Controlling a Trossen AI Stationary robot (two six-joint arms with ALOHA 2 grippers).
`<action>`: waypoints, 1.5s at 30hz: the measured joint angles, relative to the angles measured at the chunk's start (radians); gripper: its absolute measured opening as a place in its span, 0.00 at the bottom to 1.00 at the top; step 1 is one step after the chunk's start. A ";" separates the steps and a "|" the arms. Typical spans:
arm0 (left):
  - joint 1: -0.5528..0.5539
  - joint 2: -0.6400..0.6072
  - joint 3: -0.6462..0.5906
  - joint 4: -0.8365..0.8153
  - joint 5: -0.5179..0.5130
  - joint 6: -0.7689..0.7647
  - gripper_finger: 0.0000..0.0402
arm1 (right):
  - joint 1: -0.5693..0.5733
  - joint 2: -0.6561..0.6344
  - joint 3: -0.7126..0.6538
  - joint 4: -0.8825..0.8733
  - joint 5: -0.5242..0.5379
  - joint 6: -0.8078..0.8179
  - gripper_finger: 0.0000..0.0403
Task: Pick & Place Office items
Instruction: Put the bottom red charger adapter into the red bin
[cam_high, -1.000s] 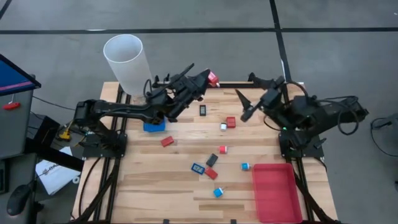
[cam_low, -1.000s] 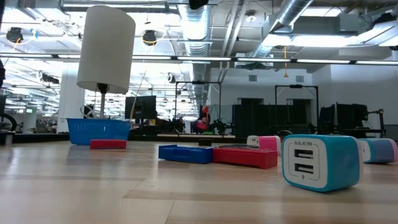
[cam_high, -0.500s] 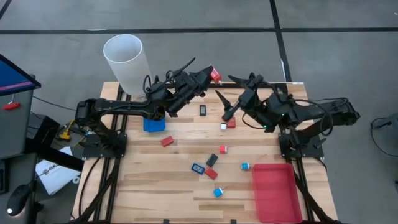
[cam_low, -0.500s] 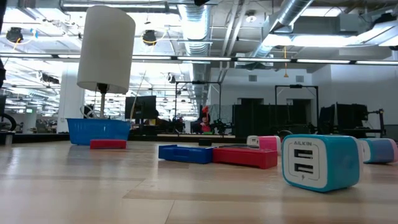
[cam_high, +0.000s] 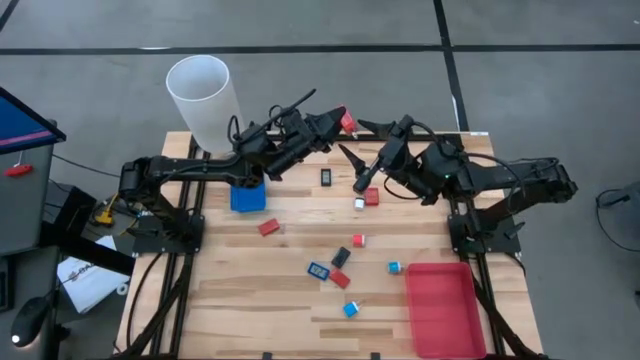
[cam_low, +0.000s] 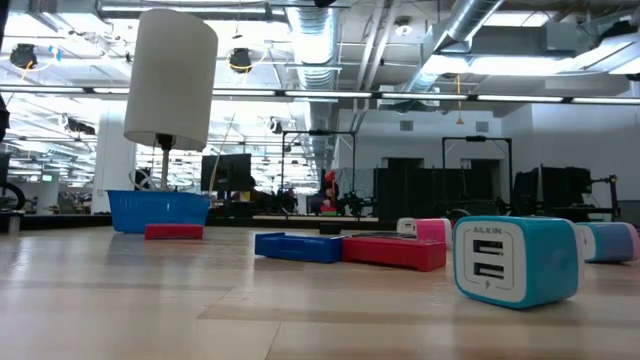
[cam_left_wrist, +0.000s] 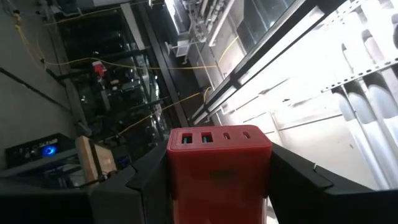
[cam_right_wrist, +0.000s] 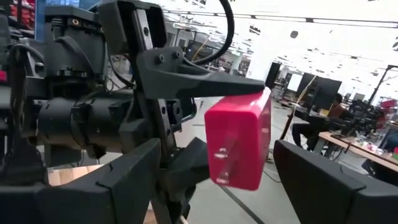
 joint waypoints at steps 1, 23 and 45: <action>0.000 -0.001 0.000 0.000 0.000 -0.006 0.50 | -0.004 0.000 0.000 0.000 -0.005 -0.001 0.76; 0.008 -0.001 0.000 -0.041 0.090 -0.045 0.50 | -0.054 -0.001 0.000 -0.039 -0.011 0.005 0.76; 0.000 -0.002 0.002 -0.047 0.079 -0.062 0.52 | -0.053 0.001 0.033 -0.057 -0.018 -0.009 0.28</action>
